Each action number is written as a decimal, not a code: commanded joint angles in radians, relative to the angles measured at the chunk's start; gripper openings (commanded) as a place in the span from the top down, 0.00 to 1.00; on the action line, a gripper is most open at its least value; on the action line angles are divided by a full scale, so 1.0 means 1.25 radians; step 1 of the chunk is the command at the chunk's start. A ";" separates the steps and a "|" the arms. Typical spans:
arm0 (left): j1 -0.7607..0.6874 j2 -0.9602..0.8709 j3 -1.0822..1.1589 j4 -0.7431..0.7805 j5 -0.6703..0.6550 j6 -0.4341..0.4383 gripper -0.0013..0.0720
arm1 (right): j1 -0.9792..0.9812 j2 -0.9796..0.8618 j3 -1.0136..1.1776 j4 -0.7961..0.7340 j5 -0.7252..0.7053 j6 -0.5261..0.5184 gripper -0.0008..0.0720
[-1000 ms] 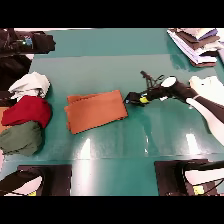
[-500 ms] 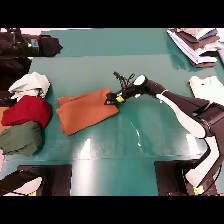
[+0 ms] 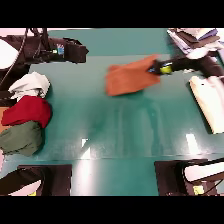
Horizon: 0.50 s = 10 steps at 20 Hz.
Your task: Fold the shirts.
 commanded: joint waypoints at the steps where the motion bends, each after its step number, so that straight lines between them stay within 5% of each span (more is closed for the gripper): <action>1: -0.018 -0.001 0.000 0.001 0.035 -0.008 0.95 | -0.247 0.078 0.002 -0.042 0.037 0.007 0.97; 5: -0.018 -0.001 0.000 -0.003 0.052 -0.013 0.95 | -0.445 0.083 0.002 -0.034 0.028 0.007 0.97; 10: -0.018 -0.001 0.000 -0.003 0.056 -0.030 0.95 | -0.509 0.049 0.002 0.060 -0.051 0.002 0.97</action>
